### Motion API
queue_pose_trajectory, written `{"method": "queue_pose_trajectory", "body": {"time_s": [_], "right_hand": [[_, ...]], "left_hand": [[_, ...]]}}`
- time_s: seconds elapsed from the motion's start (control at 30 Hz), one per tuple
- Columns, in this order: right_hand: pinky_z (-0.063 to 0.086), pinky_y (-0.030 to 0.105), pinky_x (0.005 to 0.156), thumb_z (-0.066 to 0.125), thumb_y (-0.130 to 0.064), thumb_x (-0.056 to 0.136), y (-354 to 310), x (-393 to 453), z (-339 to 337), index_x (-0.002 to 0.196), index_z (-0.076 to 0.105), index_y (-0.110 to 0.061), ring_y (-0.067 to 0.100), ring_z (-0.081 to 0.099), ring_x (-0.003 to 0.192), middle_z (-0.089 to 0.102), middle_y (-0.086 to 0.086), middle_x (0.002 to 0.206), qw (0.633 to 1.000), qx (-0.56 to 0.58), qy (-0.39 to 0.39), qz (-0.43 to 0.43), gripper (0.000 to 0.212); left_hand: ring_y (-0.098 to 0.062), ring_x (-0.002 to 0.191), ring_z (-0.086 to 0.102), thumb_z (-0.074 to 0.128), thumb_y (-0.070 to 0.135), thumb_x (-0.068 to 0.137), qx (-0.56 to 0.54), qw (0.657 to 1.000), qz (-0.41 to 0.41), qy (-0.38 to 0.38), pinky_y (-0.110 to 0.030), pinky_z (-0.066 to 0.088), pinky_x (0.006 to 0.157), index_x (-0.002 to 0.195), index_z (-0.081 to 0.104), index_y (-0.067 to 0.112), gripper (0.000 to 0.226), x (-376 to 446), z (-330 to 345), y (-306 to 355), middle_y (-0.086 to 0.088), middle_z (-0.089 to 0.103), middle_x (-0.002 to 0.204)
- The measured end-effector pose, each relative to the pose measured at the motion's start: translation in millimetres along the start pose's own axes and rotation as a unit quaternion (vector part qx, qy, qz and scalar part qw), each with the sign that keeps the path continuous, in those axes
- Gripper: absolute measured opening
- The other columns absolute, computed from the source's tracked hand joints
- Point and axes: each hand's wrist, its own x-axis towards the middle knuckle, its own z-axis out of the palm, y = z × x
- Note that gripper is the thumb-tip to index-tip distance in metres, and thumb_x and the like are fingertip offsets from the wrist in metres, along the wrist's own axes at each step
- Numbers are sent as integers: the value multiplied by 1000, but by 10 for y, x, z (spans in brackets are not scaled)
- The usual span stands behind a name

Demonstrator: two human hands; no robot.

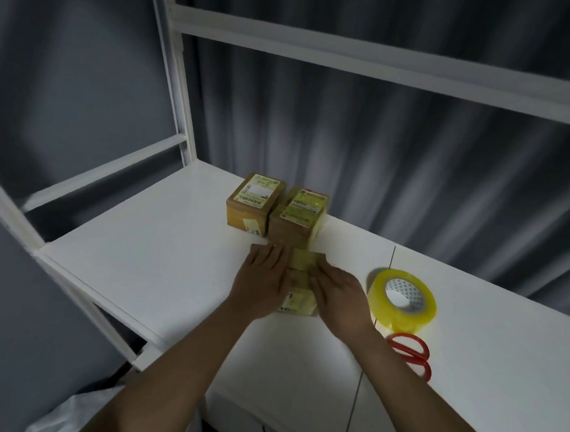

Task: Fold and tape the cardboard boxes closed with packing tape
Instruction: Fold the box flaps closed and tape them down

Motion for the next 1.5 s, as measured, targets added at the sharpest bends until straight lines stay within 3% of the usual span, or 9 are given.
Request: {"method": "queue_pose_trajectory", "body": {"time_s": [0.17, 0.3, 0.4, 0.6, 0.8, 0.9, 1.03, 1.3, 1.5], "right_hand": [[46, 36, 97, 31, -34, 100, -58, 54, 47, 110, 71, -11, 30, 60, 109, 62, 13, 125, 998, 36, -56, 20, 46], [26, 10, 105, 46, -15, 98, 69, -19, -182, 123, 63, -10, 15, 46, 125, 49, 2, 135, 954, 246, -63, 160, 31], [23, 21, 111, 49, -19, 81, 437, -284, -304, 131, 55, -9, 27, 45, 127, 51, 11, 134, 970, 115, -11, 215, 52], [-4, 50, 115, 49, -39, 90, 916, -664, -484, 144, 33, -25, 17, 22, 142, 38, -2, 147, 895, -114, -316, 294, 58], [3, 42, 116, 53, -35, 92, 888, -648, -564, 137, 46, -23, 17, 38, 133, 54, -3, 134, 923, -35, -217, 316, 48], [27, 39, 109, 61, -37, 85, 733, -685, -637, 125, 59, -16, 25, 48, 121, 62, 1, 121, 934, 122, -83, 325, 45], [32, 21, 92, 68, -16, 87, 441, -684, -820, 125, 57, -12, 17, 47, 110, 52, -1, 115, 909, 263, -19, 322, 40], [40, 16, 91, 69, -19, 87, 191, -679, -927, 127, 54, -14, 20, 53, 113, 56, 5, 123, 895, 332, -23, 295, 43], [41, 15, 88, 68, -18, 87, 140, -639, -998, 126, 54, -12, 20, 55, 108, 57, 4, 120, 900, 335, -3, 280, 42]], "left_hand": [[-36, 112, 60, 26, 33, 94, 1, 1000, -9, -30, -51, 49, 91, 120, 61, -2, 56, 11, 5, -20, -19, 64, 119], [-40, 125, 49, -1, 57, 95, 2, 998, -10, -68, -53, 39, 101, 133, 48, -3, 87, 11, -26, -58, -21, 52, 134], [-38, 118, 55, 2, 65, 92, 28, 994, -4, -101, -53, 45, 94, 128, 54, -3, 93, 22, -51, -82, -20, 58, 128], [-44, 111, 58, 3, 58, 96, 62, 992, 16, -108, -57, 47, 88, 122, 58, -6, 88, 35, 8, -56, -24, 61, 120], [-45, 110, 58, -2, 59, 95, 43, 994, -5, -98, -57, 47, 86, 121, 58, -6, 92, 10, -53, 73, -24, 62, 119], [-40, 141, 22, -21, 78, 70, 18, 993, -39, -110, -53, 19, 112, 146, 25, 1, 117, 41, -139, 140, -19, 28, 151], [-35, 144, -9, -8, 81, 61, 10, 987, -89, -133, -51, -4, 114, 150, -3, 15, 112, 112, -330, 271, -12, -6, 158], [-8, 145, 6, 40, 37, 99, -277, 959, 44, -35, -26, 6, 117, 150, 17, 19, 59, 126, -749, 1125, 11, 11, 156], [-13, 133, 38, 41, 29, 100, -249, 962, 57, 101, -11, 21, 105, 143, 37, 11, 47, -14, -726, 1285, 0, 36, 150]]}}
